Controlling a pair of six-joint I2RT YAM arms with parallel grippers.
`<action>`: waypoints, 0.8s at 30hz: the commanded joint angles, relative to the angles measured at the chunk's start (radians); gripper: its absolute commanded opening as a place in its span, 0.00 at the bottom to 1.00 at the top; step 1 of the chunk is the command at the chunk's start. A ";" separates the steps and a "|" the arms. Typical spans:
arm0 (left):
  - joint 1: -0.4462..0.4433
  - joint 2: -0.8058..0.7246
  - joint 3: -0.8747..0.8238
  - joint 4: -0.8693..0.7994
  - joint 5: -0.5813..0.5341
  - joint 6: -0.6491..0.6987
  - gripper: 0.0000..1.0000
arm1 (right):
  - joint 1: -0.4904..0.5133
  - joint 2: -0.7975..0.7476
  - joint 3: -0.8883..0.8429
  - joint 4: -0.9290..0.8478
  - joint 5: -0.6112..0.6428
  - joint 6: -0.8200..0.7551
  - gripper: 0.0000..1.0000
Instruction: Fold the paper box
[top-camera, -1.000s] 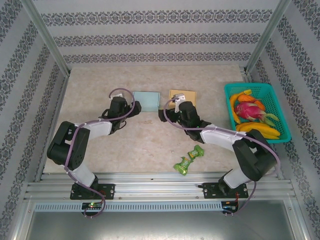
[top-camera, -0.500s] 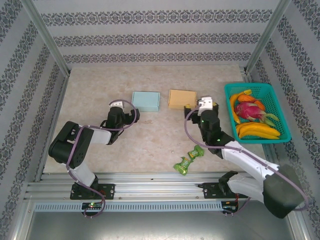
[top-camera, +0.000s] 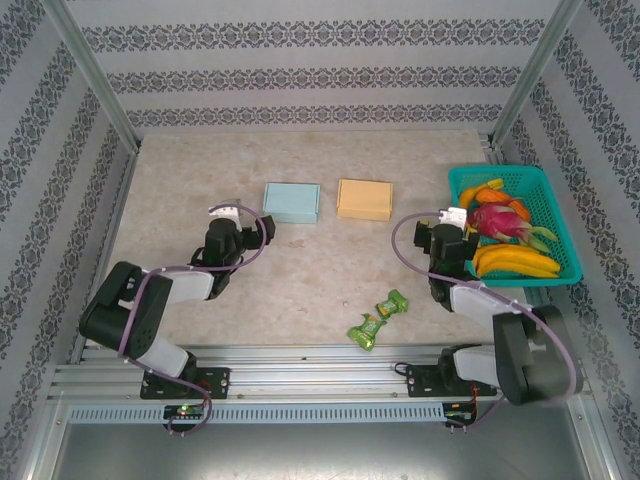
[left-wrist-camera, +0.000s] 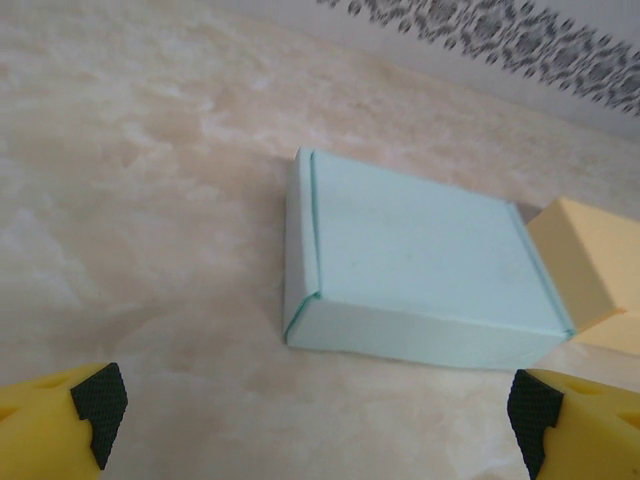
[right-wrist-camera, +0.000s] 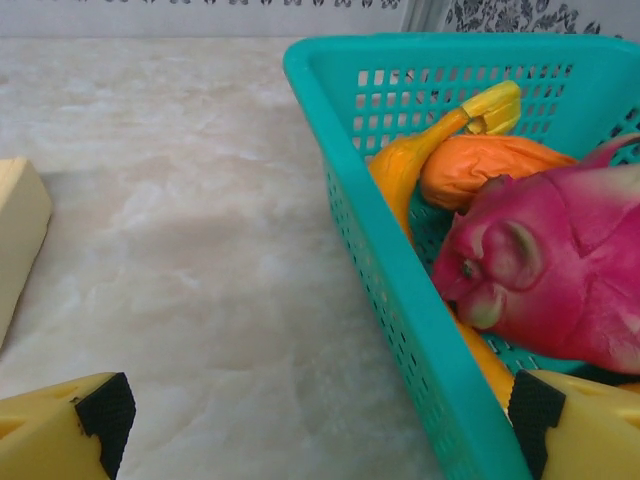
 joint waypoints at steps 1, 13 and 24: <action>0.002 -0.073 -0.031 0.004 -0.014 -0.016 1.00 | -0.014 0.071 0.061 0.055 -0.039 -0.013 0.98; 0.002 -0.288 -0.110 -0.055 -0.059 -0.056 1.00 | -0.046 0.184 -0.111 0.502 -0.193 -0.091 0.98; 0.002 -0.382 -0.133 -0.139 -0.203 -0.152 1.00 | -0.079 0.239 -0.047 0.417 -0.261 -0.071 0.98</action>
